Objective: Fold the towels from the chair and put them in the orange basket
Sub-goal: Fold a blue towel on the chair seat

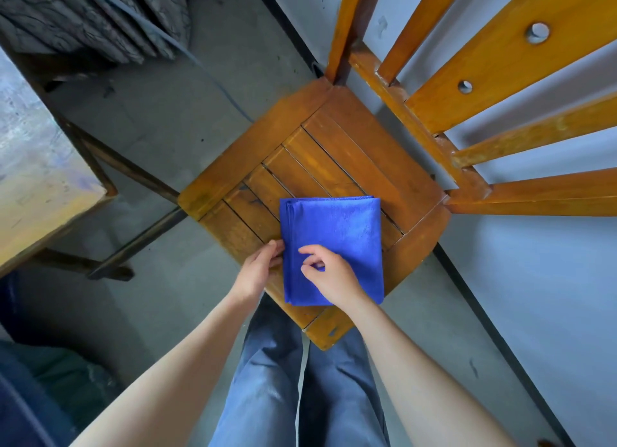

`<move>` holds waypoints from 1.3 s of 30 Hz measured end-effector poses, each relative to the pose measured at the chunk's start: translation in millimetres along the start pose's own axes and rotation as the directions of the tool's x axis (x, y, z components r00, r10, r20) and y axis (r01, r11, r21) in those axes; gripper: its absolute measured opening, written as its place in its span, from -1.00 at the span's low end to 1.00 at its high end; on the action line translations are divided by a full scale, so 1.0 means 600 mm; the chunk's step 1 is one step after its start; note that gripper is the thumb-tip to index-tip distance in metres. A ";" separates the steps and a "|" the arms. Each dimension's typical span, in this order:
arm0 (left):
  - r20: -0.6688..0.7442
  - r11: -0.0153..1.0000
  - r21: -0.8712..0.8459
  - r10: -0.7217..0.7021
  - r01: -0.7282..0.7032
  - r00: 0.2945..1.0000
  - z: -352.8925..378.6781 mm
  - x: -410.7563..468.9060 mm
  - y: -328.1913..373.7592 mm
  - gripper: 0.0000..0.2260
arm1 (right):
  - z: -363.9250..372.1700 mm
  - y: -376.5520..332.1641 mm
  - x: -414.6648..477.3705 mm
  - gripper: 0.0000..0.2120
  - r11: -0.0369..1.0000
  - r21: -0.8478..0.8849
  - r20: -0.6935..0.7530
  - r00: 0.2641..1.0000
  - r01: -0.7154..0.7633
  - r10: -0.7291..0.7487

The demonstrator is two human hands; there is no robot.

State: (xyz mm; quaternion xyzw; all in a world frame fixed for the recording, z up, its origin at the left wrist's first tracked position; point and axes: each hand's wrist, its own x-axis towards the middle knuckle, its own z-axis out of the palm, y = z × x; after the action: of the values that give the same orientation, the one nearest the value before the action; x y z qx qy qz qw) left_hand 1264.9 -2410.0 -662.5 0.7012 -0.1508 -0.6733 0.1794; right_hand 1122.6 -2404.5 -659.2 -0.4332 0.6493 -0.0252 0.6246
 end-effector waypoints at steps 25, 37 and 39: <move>0.520 -0.370 0.853 0.551 -0.367 0.653 0.052 0.047 -0.143 -0.31 | -0.058 0.195 0.006 -0.17 0.184 -0.961 0.056 0.799 0.205 -0.599; 0.604 -0.471 0.795 0.564 -0.382 0.562 0.069 0.028 -0.090 -0.60 | -0.070 0.170 -0.013 -0.55 0.129 -0.959 0.080 0.678 0.253 -0.731; 0.595 -0.464 0.802 0.560 -0.376 0.577 0.066 0.003 -0.065 -0.49 | -0.081 0.148 -0.032 -0.66 0.135 -0.957 0.061 0.633 0.257 -0.772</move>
State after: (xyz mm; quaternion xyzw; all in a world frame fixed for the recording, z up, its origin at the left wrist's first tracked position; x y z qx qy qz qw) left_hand 1224.6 -2378.1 -683.1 0.4642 -0.8731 -0.1106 -0.0994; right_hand 1031.8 -2362.4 -684.1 -0.8817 0.4692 0.0143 0.0479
